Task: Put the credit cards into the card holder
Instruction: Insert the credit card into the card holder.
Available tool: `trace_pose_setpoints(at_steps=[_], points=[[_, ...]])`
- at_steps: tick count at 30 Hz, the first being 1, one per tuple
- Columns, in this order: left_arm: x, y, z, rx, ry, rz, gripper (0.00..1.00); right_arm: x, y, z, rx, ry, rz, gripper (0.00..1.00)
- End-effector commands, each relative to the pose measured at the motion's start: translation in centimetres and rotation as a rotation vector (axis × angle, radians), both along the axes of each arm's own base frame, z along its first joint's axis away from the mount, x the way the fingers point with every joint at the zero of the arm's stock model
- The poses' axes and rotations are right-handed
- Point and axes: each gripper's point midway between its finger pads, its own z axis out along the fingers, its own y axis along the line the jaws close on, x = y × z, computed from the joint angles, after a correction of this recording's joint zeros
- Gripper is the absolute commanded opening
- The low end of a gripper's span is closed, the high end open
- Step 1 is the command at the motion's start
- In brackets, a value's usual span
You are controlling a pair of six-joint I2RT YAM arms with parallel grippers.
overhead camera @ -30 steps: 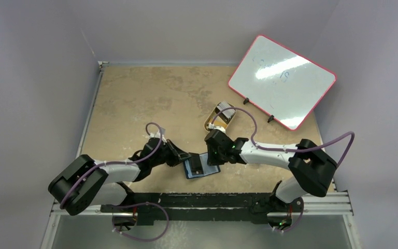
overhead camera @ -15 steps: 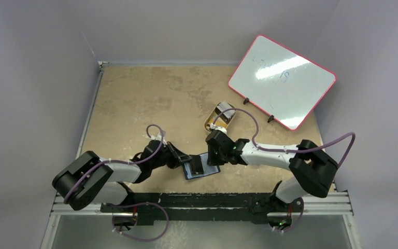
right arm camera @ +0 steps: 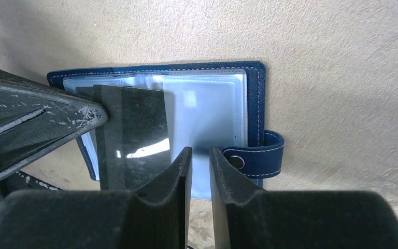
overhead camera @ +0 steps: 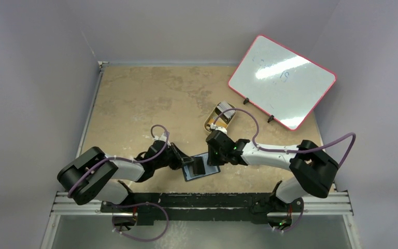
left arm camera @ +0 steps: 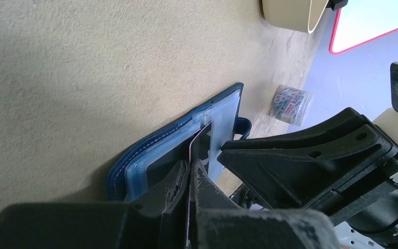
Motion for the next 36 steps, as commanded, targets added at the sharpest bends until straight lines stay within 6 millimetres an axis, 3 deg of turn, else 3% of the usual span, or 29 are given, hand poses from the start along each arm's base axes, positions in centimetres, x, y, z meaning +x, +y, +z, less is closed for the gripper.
trace_pose_setpoints(at_steps=[1, 11, 22, 27, 32, 36], points=[[1.1, -0.2, 0.3, 0.015, -0.046, 0.03, 0.0, -0.4, -0.8, -0.2, -0.023, 0.005, -0.015, 0.21], [2.1, -0.2, 0.3, 0.052, -0.077, 0.097, 0.0, -0.5, -0.6, 0.3, 0.017, 0.007, -0.042, 0.21], [1.3, -2.7, 0.2, 0.056, -0.087, 0.039, 0.0, -0.4, -0.4, 1.3, 0.055, -0.003, -0.061, 0.26], [1.6, -2.5, 0.9, 0.083, -0.099, 0.045, 0.11, 0.3, -1.6, 2.9, 0.042, -0.053, -0.093, 0.34], [1.8, -2.5, 1.9, 0.089, -0.1, 0.057, 0.23, 0.8, -3.1, 2.8, 0.032, -0.065, -0.119, 0.4], [1.4, -3.3, 2.3, 0.054, -0.085, 0.034, 0.26, 0.6, -3.1, 2.7, 0.043, -0.061, -0.098, 0.39]])
